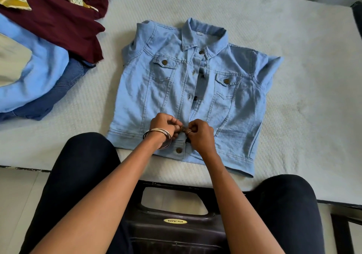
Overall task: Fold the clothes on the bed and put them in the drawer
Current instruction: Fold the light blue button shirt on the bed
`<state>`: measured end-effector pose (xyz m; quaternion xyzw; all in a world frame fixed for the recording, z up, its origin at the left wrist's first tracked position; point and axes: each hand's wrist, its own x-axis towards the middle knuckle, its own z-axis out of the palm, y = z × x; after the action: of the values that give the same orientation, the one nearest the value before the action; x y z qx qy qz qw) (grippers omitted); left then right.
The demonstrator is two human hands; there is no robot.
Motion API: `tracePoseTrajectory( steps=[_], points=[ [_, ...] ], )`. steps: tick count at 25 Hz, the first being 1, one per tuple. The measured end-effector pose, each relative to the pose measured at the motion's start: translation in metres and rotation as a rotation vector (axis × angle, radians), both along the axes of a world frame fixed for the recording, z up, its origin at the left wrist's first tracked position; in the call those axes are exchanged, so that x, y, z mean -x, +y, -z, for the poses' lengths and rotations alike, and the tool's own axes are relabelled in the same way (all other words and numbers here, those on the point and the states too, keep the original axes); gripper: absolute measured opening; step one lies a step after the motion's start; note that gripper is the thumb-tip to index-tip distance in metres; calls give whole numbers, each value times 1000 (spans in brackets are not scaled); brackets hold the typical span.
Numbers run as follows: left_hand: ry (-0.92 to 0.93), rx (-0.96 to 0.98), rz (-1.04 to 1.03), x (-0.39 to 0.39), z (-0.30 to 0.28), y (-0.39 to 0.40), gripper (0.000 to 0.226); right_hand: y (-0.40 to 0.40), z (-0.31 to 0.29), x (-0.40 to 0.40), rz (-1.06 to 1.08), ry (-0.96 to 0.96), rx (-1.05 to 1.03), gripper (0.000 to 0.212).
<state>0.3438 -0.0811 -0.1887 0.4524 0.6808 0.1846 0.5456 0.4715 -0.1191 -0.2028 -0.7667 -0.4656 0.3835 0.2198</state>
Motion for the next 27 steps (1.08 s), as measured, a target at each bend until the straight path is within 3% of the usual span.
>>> tracePoseTrajectory(
  steps=[3,6,9,12,15,18,20,22,27],
  points=[
    [-58,-52,-26,6,10,-4,14,-6,6,-4,126,168,10,13],
    [218,-452,101,9,20,-6,7,-7,9,-4,101,141,2,15],
    [238,-679,130,-5,15,9,8,-1,-1,-10,6,158,94,8],
    [229,-534,223,-30,3,38,18,2,-15,-14,-98,246,257,14],
    [421,-299,396,-49,3,55,52,11,-33,-26,-213,264,372,23],
    [606,-272,457,-61,10,68,73,48,-29,-46,41,59,57,18],
    [693,-296,447,-63,15,73,61,71,-24,-43,139,0,-175,16],
    [709,-337,405,-65,21,78,37,80,-10,-30,64,-77,-206,24],
    [467,-355,188,-53,29,80,20,86,17,-24,190,-51,-253,16]
  ],
)
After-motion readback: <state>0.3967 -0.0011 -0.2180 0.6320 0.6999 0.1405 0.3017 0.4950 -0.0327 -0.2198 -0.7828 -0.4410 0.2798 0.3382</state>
